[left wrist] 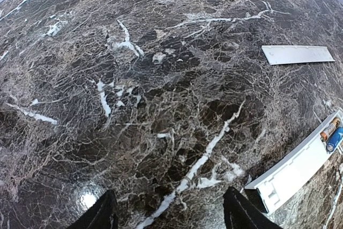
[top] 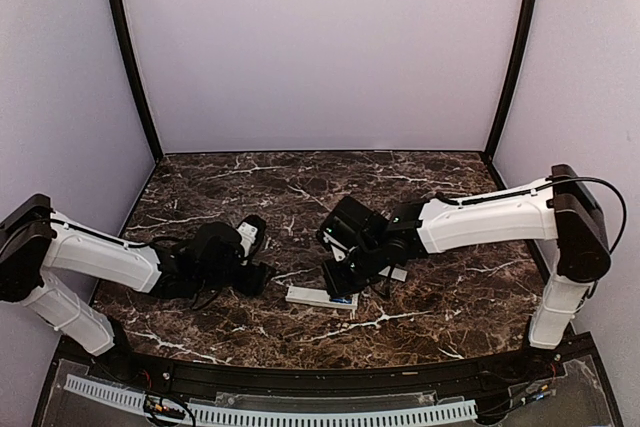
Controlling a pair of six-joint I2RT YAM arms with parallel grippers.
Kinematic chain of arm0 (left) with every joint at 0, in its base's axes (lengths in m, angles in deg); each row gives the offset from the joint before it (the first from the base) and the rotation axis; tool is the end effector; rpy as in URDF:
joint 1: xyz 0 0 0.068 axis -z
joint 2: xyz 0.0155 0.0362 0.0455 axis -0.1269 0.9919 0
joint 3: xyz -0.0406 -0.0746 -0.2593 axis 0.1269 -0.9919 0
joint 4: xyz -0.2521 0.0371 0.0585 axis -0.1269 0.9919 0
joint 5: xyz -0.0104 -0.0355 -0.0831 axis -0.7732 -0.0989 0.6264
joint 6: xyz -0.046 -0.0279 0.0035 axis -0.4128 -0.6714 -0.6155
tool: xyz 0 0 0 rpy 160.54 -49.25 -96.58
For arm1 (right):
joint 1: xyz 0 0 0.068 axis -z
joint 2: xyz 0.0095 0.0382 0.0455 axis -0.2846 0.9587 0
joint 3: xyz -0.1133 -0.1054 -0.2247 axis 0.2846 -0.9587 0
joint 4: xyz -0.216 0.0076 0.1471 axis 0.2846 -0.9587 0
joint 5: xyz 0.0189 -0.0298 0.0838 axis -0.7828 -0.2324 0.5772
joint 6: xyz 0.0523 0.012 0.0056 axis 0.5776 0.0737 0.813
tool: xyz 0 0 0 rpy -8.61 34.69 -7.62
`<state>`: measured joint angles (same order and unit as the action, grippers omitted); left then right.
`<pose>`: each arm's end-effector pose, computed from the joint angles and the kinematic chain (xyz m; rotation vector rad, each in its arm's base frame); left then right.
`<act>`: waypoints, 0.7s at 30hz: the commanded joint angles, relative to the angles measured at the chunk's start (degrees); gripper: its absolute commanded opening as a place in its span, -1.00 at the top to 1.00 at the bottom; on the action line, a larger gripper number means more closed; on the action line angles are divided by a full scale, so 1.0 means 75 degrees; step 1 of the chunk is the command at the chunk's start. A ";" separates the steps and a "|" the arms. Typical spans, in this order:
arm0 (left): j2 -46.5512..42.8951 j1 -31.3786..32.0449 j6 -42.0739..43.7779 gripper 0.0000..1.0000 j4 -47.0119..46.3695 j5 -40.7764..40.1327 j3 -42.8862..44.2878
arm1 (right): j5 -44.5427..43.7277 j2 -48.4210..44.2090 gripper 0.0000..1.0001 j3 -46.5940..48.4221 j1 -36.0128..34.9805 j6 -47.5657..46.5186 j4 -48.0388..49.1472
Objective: Load the batteries into the remote control
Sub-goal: Load the battery into the battery compartment.
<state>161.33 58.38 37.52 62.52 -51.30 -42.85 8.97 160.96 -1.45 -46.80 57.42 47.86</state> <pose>0.1775 -0.2068 0.1581 0.5374 2.1334 -0.4080 0.1653 0.3339 0.1981 -0.6415 2.7097 0.6353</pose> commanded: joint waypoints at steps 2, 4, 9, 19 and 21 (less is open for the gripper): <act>0.0208 0.0072 0.0149 -0.34 -0.0059 0.0128 0.0015 | -0.0098 0.0184 1.00 0.0163 -0.0006 0.0292 -0.0099; 0.0279 0.0088 0.0156 -0.34 -0.0084 0.0182 0.0053 | -0.0078 0.0289 1.00 0.0193 0.0006 0.0294 -0.0131; 0.0337 0.0089 0.0212 -0.34 -0.0100 0.0222 0.0090 | -0.0065 0.0406 1.00 0.0168 0.0026 0.0320 -0.0159; 0.0396 0.0090 0.0276 -0.35 -0.0099 0.0186 0.0081 | -0.0171 0.0583 1.00 -0.0073 0.0159 0.0344 -0.0183; 0.0402 0.0090 0.0294 -0.35 -0.0092 0.0170 0.0098 | -0.0206 0.0561 1.00 -0.0176 0.0183 0.0345 -0.0189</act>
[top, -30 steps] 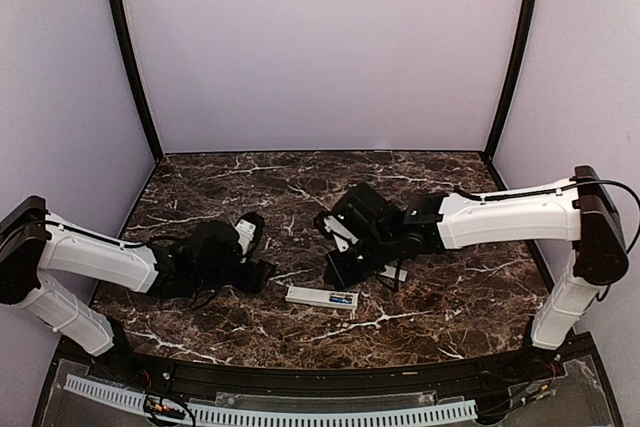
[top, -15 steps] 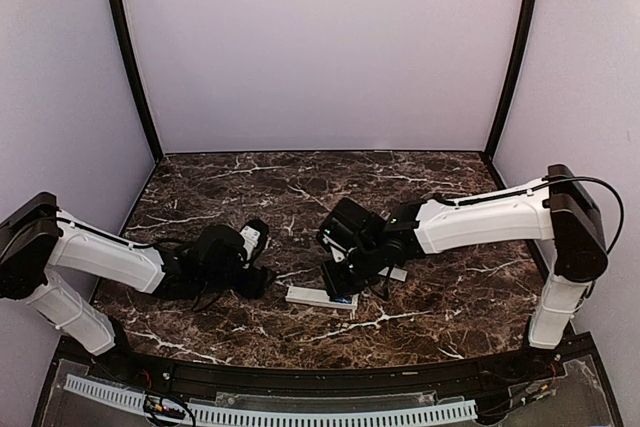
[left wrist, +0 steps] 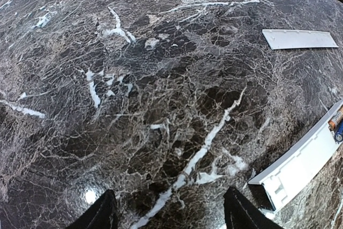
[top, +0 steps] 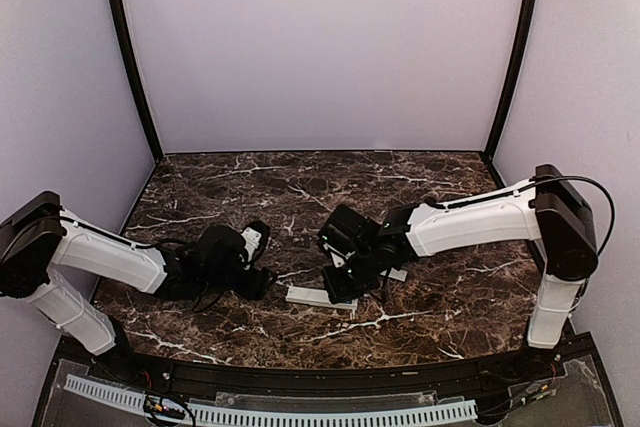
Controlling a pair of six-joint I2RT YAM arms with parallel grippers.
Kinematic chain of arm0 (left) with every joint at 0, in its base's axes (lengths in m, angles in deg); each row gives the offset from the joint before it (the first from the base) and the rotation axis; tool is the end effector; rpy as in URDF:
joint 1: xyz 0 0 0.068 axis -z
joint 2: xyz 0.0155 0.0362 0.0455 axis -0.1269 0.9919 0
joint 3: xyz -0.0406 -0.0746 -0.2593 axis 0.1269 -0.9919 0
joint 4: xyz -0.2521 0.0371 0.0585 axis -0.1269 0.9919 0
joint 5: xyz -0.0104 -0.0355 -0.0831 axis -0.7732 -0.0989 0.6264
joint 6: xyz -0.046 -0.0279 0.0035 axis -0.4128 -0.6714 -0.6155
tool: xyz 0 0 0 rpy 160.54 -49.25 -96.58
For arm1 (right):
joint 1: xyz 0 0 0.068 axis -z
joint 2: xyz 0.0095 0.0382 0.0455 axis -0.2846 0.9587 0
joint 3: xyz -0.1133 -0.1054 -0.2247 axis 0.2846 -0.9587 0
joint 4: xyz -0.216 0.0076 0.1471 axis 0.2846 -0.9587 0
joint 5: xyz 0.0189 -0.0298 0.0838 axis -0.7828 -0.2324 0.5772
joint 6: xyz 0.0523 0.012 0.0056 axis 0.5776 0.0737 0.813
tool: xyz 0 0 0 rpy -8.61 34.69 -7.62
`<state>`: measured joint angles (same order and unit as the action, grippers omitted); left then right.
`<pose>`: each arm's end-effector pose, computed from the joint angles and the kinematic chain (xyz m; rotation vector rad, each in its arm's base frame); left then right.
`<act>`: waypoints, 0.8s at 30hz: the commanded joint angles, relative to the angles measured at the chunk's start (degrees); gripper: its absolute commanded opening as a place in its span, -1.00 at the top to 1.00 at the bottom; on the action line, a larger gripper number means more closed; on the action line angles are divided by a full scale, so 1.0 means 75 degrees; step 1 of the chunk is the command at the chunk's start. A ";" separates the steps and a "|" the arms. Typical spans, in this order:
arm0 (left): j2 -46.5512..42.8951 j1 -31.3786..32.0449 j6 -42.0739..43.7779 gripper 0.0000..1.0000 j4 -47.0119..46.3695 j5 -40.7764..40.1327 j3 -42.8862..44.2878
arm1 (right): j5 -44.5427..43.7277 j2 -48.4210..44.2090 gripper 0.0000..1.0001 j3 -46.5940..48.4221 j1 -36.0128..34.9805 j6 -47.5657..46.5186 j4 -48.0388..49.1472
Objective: Load the batteries into the remote control
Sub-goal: Load the battery into the battery compartment.
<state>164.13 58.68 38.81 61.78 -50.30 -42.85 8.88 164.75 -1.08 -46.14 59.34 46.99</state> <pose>0.1777 -0.2103 0.1468 0.5915 2.1573 -0.3946 0.1713 0.3360 0.1757 -0.5901 2.7890 0.5653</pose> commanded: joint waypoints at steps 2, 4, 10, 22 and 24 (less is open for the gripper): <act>0.0033 0.0049 0.0134 -0.35 0.0019 0.0014 0.0109 | -0.0198 0.0019 1.00 -0.0349 0.0120 0.0116 -0.0010; 0.0042 0.0049 0.0145 -0.36 0.0022 0.0014 0.0106 | -0.0187 0.0024 1.00 -0.0434 0.0147 0.0123 0.0030; 0.0039 0.0047 0.0171 -0.36 0.0065 0.0021 0.0128 | -0.0128 0.0128 1.00 -0.0645 0.0160 0.0157 0.0174; 0.0025 0.0050 0.0205 -0.35 0.0114 0.0039 0.0187 | -0.0271 0.0162 1.00 -0.1164 0.0189 0.0321 0.0108; 0.0006 0.0049 0.0208 -0.36 0.0116 0.0048 0.0187 | -0.0169 0.0010 1.00 -0.1021 0.0193 0.0234 0.0084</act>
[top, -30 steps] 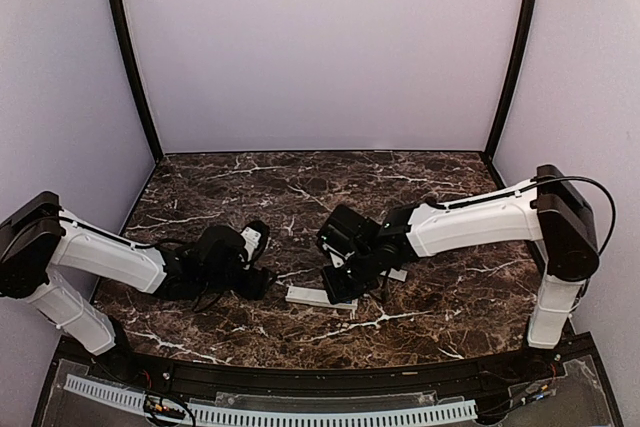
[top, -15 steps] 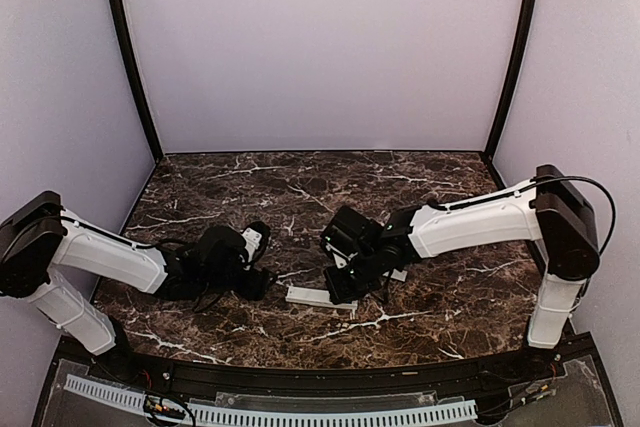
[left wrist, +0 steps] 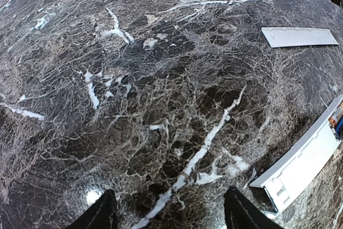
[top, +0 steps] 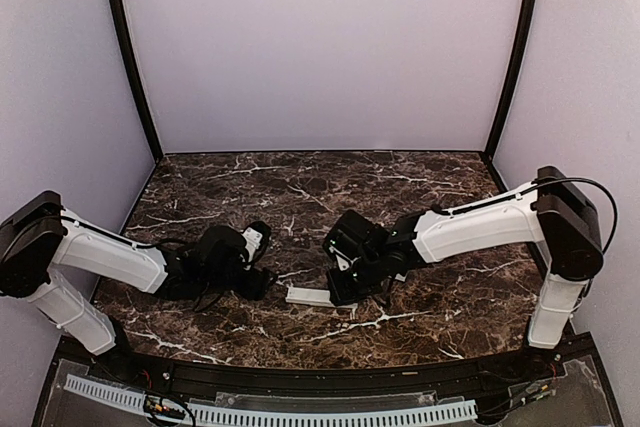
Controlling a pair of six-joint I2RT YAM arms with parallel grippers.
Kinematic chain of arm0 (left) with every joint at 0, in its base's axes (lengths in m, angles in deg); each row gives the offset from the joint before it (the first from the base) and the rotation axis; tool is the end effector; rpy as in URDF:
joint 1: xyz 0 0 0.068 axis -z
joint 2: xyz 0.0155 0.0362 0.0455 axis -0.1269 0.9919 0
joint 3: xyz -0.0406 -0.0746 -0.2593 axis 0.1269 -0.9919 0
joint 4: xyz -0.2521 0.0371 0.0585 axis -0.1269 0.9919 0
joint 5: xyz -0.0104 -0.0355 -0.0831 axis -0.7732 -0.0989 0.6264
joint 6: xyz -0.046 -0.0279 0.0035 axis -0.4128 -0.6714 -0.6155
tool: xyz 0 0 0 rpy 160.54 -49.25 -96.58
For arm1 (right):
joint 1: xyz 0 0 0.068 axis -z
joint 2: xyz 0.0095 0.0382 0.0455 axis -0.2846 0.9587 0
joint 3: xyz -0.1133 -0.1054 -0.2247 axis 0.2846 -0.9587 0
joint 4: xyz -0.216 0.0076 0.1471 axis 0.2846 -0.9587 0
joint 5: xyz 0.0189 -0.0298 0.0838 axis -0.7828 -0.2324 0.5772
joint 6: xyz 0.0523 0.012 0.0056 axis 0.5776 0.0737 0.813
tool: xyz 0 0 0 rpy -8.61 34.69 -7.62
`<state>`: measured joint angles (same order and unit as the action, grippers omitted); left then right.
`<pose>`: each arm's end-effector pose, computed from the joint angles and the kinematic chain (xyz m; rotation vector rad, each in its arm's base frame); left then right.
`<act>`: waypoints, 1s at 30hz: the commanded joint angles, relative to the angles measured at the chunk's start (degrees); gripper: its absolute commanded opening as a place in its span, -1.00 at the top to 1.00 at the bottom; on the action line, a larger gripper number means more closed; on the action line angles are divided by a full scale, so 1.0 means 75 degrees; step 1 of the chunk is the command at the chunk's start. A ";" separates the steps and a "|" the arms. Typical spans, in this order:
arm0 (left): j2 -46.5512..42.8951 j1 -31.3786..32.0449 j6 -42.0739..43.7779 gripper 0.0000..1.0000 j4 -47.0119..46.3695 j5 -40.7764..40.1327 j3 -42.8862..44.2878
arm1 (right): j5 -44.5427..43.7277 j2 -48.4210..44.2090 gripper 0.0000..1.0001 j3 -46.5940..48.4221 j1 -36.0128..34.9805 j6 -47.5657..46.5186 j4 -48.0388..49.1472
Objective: Load the batteries into the remote control
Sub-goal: Load the battery into the battery compartment.
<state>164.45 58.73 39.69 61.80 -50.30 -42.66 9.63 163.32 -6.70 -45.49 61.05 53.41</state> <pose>0.1781 -0.2112 0.1462 0.6097 2.1535 -0.3852 0.1700 0.3255 0.1626 -0.5347 2.7777 0.6212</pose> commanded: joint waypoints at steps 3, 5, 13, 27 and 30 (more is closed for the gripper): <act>-0.0038 0.0044 0.0091 -0.35 0.0101 0.0070 0.0170 | -0.0121 -0.0120 1.00 0.0182 0.0105 -0.0213 -0.0926; -0.0039 0.0044 0.0091 -0.36 0.0107 0.0080 0.0184 | -0.0088 -0.0344 1.00 0.0495 0.0109 -0.0346 -0.0992; -0.0086 0.0054 0.0117 -0.35 0.0085 0.0086 0.0174 | -0.0402 -0.0707 1.00 0.0584 0.0211 -0.0410 -0.1350; -0.0114 0.0055 0.0131 -0.36 0.0089 0.0061 0.0129 | -0.0356 0.0014 1.00 0.0095 0.0285 -0.0311 -0.1076; -0.0107 0.0055 0.0132 -0.35 0.0100 0.0046 0.0126 | -0.0311 0.0094 1.00 0.0001 0.0279 -0.0272 -0.0995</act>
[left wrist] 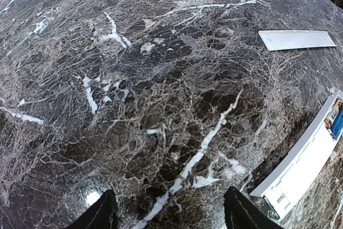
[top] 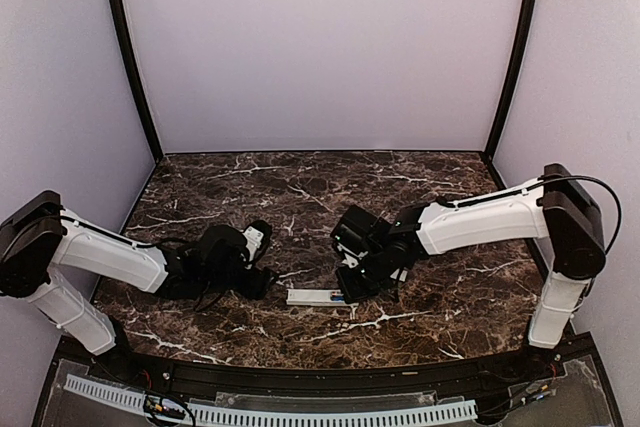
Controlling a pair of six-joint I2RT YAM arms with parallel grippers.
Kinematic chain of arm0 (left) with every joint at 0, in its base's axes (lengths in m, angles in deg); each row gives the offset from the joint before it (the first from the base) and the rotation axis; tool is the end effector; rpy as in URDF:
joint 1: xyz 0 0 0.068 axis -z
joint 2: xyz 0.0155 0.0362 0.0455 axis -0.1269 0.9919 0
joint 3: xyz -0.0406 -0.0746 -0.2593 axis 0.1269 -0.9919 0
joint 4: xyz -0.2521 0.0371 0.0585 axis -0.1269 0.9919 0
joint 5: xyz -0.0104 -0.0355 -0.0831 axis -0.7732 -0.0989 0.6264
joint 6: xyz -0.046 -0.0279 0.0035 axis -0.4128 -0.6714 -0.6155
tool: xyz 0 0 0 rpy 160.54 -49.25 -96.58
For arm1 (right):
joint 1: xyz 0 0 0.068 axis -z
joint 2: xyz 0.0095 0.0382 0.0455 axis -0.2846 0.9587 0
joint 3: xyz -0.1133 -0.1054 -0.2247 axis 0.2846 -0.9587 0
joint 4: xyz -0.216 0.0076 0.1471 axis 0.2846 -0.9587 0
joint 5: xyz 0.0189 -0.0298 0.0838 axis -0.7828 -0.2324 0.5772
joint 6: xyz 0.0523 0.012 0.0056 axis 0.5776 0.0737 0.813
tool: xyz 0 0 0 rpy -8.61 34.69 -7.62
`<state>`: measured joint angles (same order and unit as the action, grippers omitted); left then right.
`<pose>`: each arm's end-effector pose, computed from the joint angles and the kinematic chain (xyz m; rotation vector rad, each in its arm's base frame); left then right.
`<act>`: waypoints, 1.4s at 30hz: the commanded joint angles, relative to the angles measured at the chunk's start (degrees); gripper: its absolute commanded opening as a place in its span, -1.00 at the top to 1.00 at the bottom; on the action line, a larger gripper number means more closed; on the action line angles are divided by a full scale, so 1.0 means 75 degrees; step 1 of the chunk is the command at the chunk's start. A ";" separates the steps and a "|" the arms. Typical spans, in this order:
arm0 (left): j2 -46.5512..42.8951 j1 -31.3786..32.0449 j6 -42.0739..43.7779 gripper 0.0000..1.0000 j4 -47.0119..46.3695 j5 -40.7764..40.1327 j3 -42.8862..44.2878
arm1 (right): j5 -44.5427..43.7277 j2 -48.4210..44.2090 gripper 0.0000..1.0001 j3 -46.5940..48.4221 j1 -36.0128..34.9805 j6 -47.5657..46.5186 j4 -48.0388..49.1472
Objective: Load the batteries into the remote control
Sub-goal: Load the battery into the battery compartment.
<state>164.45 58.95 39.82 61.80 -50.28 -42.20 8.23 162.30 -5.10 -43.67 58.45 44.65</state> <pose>0.1785 -0.2133 0.1485 0.6134 2.1451 -0.3911 0.1759 0.3105 0.1692 -0.5533 2.8384 0.4739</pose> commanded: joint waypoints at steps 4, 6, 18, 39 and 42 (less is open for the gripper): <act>-0.0092 0.0026 0.0120 -0.35 0.0101 0.0040 0.0065 | -0.0155 0.0196 1.00 -0.0182 0.0038 0.0063 0.0123; -0.0091 0.0026 0.0121 -0.36 0.0105 0.0040 0.0065 | -0.0180 0.0121 1.00 -0.0089 0.0044 0.0035 0.0030; -0.0173 0.0020 0.0137 -0.36 0.0134 0.0018 0.0056 | -0.0352 0.0169 1.00 0.0797 0.0053 -0.0396 -0.0170; -0.0132 0.0026 0.0163 -0.36 0.0141 -0.0006 0.0065 | -0.0221 0.0117 1.00 0.0767 0.0130 -0.0468 -0.0235; -0.0137 0.0026 0.0167 -0.35 0.0157 -0.0004 0.0075 | -0.0241 0.0066 1.00 0.0938 0.0047 -0.0489 -0.0416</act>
<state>164.45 58.95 40.34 61.82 -50.32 -42.20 7.29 165.25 -0.60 -42.36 55.65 44.14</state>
